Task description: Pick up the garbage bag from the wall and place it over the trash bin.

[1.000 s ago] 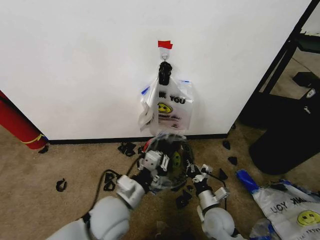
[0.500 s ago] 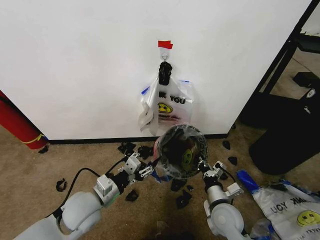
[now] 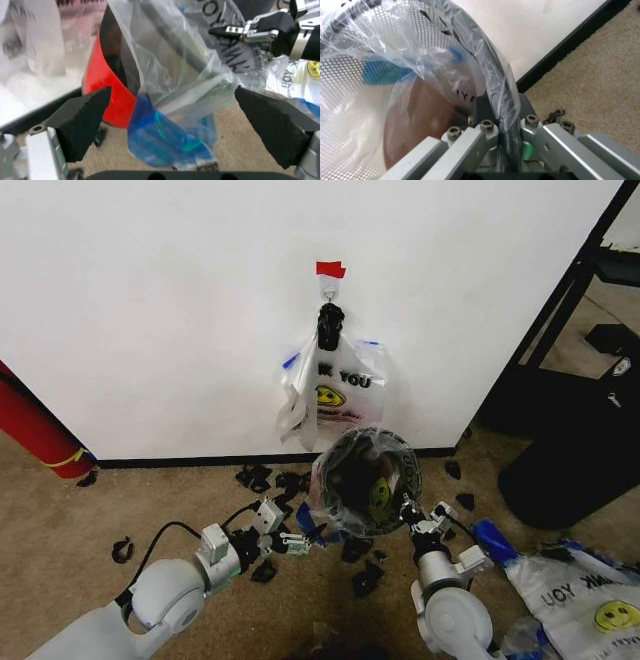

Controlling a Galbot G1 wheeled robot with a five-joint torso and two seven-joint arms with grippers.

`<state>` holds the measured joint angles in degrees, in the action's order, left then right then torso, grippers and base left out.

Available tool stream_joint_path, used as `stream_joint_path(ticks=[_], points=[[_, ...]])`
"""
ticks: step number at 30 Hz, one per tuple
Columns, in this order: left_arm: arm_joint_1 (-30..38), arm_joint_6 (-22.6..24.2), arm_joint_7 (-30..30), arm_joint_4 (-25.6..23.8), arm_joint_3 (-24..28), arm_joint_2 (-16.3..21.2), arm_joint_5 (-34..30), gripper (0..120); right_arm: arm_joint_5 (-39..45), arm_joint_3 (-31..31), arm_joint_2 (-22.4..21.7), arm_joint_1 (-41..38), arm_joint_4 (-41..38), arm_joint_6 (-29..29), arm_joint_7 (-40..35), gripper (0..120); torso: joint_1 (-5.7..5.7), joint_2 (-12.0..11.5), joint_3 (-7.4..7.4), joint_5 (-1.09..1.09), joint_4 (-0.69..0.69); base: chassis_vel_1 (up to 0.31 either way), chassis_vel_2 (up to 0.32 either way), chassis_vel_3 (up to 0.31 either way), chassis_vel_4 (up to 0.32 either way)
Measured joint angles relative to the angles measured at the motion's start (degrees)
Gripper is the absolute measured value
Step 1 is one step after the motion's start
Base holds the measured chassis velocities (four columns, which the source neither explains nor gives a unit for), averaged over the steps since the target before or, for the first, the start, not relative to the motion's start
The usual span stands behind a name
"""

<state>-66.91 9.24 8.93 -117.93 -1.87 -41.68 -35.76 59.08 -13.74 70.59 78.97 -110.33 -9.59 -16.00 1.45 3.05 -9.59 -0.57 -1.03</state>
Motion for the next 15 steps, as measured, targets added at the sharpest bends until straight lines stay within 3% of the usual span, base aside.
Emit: stream_joint_path(ticks=[5,7,10,15], points=[[1.09,6.04,-6.62,-0.02,2.16,-1.90,-1.16,94,0.00,0.43,0.41,0.00,-0.40,-0.34,0.18,0,0.00,0.00,0.00,0.00,0.00,0.000,0.000,0.000,0.000],[1.31,8.43,-10.25,-0.03,2.82,-2.70,-2.23,86,-0.32,0.68,0.44,0.11,-0.80,-0.49,0.29,0,0.00,0.00,0.00,-0.01,0.00,0.000,0.000,0.000,0.000],[1.45,10.02,-12.29,-0.10,3.05,-3.10,-2.67,79,-0.60,0.77,0.43,0.20,-1.04,-0.58,0.35,0,0.00,0.00,0.00,-0.01,0.00,0.000,0.000,0.000,0.000],[1.36,11.83,-13.44,-0.30,2.86,-2.98,-2.43,57,-1.01,0.78,0.23,0.20,-1.29,-0.67,0.45,0,0.00,0.00,0.00,0.00,0.00,0.000,0.000,0.000,0.000]])
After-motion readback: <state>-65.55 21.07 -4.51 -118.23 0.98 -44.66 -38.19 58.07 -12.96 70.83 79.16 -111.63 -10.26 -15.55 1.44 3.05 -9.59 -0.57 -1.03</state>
